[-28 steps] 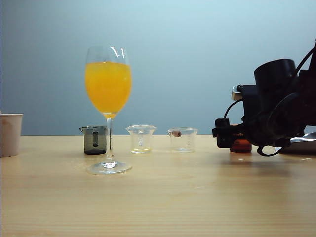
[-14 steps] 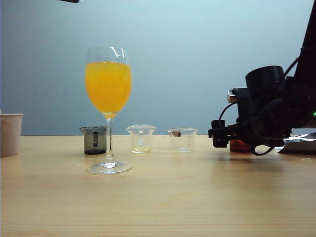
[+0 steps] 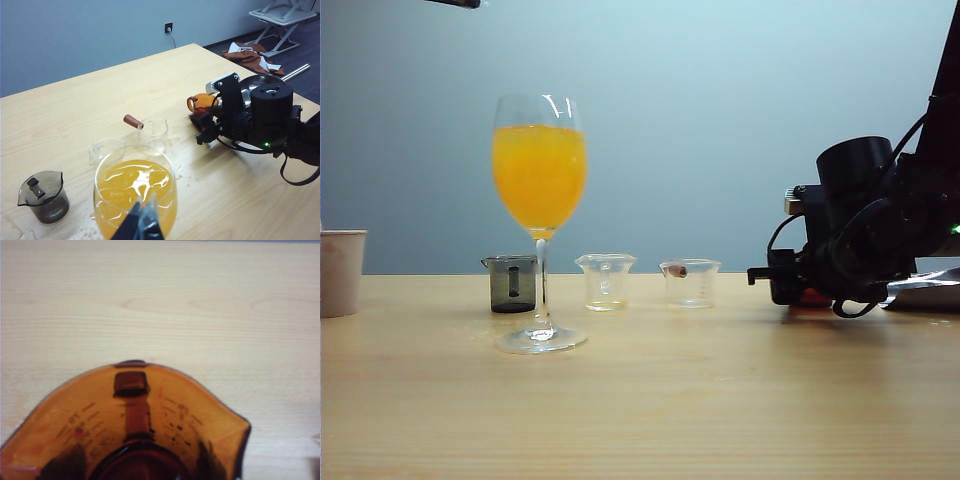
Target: Pick up the fourth measuring cup from the left, pour the grenadine inside into the goblet, and finally put the measuring cup back in its original place.
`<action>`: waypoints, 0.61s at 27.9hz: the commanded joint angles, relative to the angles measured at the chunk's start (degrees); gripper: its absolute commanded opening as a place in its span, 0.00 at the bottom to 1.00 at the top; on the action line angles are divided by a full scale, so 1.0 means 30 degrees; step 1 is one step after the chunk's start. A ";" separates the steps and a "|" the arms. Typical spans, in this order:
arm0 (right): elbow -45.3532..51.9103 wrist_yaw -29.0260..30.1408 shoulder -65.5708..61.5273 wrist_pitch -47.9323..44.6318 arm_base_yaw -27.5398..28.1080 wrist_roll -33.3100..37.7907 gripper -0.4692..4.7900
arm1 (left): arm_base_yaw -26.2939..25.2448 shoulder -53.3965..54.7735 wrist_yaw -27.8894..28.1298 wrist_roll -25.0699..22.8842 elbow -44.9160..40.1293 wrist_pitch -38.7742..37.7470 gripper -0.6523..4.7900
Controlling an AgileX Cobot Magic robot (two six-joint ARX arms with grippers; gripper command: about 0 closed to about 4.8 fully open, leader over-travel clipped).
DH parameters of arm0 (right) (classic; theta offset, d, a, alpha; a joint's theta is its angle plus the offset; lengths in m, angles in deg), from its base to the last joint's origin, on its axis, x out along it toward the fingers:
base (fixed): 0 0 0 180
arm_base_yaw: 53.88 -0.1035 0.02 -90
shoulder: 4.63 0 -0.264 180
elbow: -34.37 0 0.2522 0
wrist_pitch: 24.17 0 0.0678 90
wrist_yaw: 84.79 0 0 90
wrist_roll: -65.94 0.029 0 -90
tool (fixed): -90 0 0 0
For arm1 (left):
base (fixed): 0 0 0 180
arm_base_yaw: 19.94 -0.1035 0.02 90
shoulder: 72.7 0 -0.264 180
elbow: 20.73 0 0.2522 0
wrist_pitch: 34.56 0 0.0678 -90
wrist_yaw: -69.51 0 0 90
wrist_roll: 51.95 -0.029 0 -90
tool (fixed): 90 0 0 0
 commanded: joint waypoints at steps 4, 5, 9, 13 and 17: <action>-0.0015 0.0000 0.0066 -0.0393 0.0007 0.0051 0.44 | 0.0007 -0.0022 -0.0080 -0.0007 0.0073 0.0131 0.11; -0.0007 0.0044 0.0095 -0.0780 0.0000 -0.0022 0.41 | 0.0007 -0.0022 -0.0073 -0.0007 0.0073 0.0138 0.11; -0.0036 0.0102 0.0612 -0.1056 -0.0051 -0.0335 0.41 | 0.0007 -0.0022 -0.0022 -0.0007 0.0080 0.0138 0.11; -0.0036 0.0627 0.1676 -0.0357 -0.0284 -0.1610 0.41 | 0.0007 -0.0022 0.0015 -0.0007 0.0080 0.0160 0.11; -0.0036 0.2353 0.3067 0.0772 -0.0525 -0.1974 0.41 | 0.0007 -0.0022 0.0372 0.0007 0.0102 0.0386 0.11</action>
